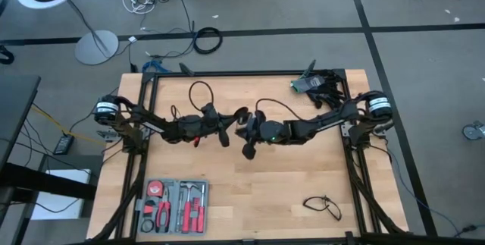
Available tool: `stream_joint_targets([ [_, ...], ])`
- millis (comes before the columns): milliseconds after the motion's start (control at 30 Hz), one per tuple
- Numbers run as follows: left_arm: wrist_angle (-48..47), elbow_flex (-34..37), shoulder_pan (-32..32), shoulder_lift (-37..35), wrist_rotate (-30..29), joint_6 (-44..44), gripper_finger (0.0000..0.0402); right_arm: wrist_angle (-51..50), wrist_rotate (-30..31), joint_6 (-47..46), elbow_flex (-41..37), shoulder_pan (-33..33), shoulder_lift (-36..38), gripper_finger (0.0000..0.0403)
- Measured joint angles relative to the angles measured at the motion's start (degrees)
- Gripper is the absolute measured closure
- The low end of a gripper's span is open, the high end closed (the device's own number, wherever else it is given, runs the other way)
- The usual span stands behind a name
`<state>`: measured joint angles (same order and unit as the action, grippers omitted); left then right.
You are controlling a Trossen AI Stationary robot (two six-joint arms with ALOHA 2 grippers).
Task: Coil cords
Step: Coil the black wire onto the spool
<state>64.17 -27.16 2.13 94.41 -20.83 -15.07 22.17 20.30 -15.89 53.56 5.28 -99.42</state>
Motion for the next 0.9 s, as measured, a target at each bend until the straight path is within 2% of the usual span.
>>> stream_joint_targets([
  [233, 4.4, 0.5, 0.0, 0.0, 0.6, -0.2, 0.0402, -6.2, -1.2, -3.4, -0.1, 0.3, -1.6, 0.0334],
  [400, 13.0, 3.3, 0.0, 0.0, 0.9, -0.2, 0.0402, -11.5, -0.6, -5.8, -0.1, 1.9, -1.6, 0.0333],
  [567, 21.3, 7.4, 0.0, 0.0, 0.9, -0.6, 0.0402, -13.6, 4.4, -6.4, -1.0, 5.0, -1.3, 0.0342],
  [767, 23.7, 9.4, 0.0, 0.0, 0.9, -1.7, 0.0402, -3.1, 10.7, -6.8, -5.9, 7.4, -0.6, 0.0343],
  [900, 23.7, 9.5, 0.0, 0.0, 0.9, -1.7, 0.0402, 7.8, 11.7, -1.6, -9.5, 6.8, -0.7, 0.0344],
])
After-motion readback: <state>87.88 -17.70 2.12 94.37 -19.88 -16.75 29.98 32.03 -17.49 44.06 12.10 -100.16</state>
